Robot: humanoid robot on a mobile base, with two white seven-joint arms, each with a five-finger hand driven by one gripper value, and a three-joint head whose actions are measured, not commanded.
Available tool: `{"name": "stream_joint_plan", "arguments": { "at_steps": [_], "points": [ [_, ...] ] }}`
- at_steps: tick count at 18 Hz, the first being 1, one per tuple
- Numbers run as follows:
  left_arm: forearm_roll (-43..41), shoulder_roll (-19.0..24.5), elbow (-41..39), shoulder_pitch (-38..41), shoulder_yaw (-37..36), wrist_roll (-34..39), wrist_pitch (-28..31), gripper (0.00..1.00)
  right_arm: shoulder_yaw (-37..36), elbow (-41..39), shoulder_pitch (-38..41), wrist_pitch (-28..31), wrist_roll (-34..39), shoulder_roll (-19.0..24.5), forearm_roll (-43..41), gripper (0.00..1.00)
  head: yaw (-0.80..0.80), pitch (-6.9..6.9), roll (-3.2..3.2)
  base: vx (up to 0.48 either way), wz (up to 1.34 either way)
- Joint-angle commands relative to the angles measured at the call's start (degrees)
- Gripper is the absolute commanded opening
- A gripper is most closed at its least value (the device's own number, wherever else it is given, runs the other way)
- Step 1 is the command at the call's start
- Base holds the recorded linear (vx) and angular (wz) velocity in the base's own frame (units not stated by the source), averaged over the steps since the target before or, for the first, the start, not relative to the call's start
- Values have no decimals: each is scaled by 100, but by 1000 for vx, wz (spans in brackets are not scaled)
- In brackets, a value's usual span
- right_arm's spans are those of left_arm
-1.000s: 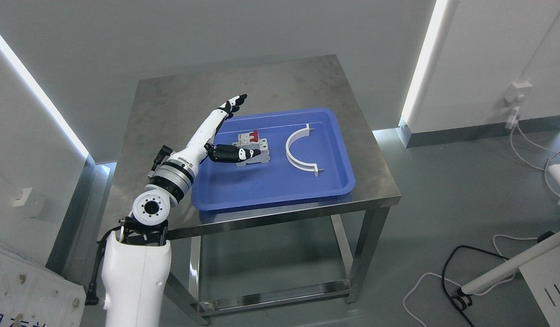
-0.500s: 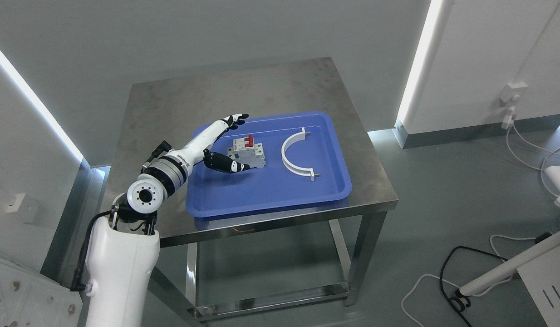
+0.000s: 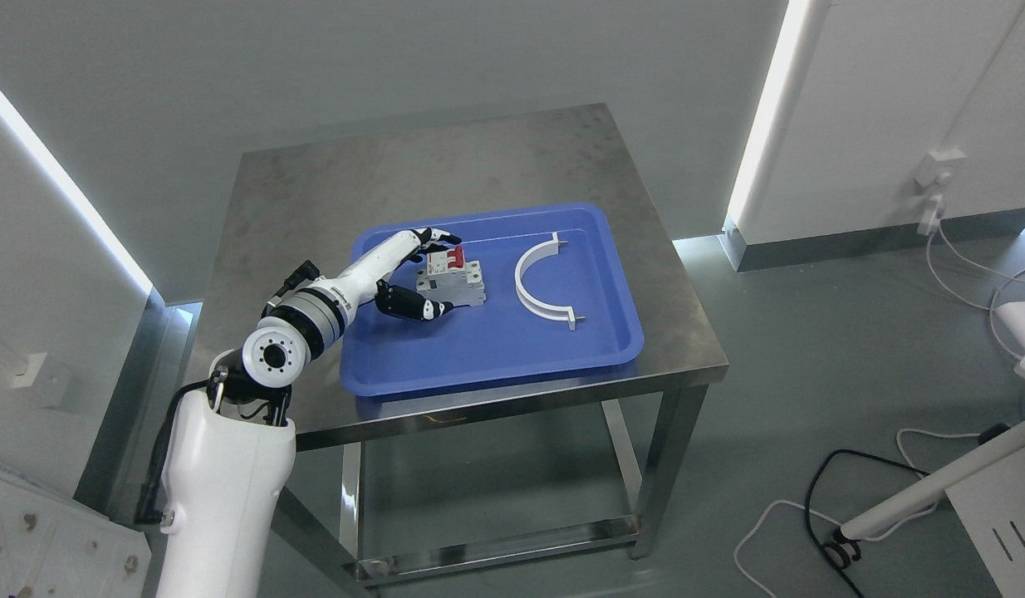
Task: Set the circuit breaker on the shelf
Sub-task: 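Close the left hand around the white-and-red circuit breaker, then lift the circuit breaker out of the tray with the left hand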
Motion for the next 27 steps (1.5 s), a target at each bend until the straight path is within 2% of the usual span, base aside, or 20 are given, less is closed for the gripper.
{"name": "stream_joint_plan", "arguments": {
  "at_steps": [1, 3, 8, 11, 14, 15, 16, 19, 22, 25, 27],
  "points": [
    [-302, -189, 441, -58, -40, 43, -168, 53, 0, 1, 97, -176, 6, -100, -3, 100, 0, 0, 0, 0, 0],
    [-311, -180, 572, -49, 82, 226, -606, 48, 0, 1, 88, -176, 6, -100, 5, 100, 0, 0, 0, 0, 0],
    [-303, -207, 608, -31, 574, 280, -1266, 23, 0, 1, 88, -176, 6, -100, 5, 100, 0, 0, 0, 0, 0],
    [-285, -233, 652, 4, 777, 298, -1593, 18, 0, 1, 88, -176, 6, -100, -3, 100, 0, 0, 0, 0, 0],
    [108, -643, 591, -188, 1381, 368, -1698, 17, 0, 1, 88, -176, 6, -100, -3, 100, 0, 0, 0, 0, 0],
    [728, -643, 564, -268, 1523, 585, -1777, 15, 0, 1, 88, -176, 6, -100, 5, 100, 0, 0, 0, 0, 0],
    [1526, -643, 529, -242, 1385, 1145, -1786, 15, 0, 1, 88, -176, 6, -100, 5, 100, 0, 0, 0, 0, 0],
    [3269, -643, 415, -137, 1139, 3165, -2188, 16, 0, -8, 88, -176, 6, -100, -3, 100, 0, 0, 0, 0, 0],
    [3389, -643, -154, 651, 813, 4101, -2577, 17, 0, 1, 88, -176, 6, -100, 5, 100, 0, 0, 0, 0, 0],
    [3406, -643, -875, 1697, 777, 4165, -2673, 17, 0, 1, 88, -176, 6, -100, -3, 100, 0, 0, 0, 0, 0],
    [3406, -643, -1114, 2076, 821, 4147, -2840, 17, 0, 1, 88, -176, 6, -100, -3, 100, 0, 0, 0, -1, 17]
  ]
}}
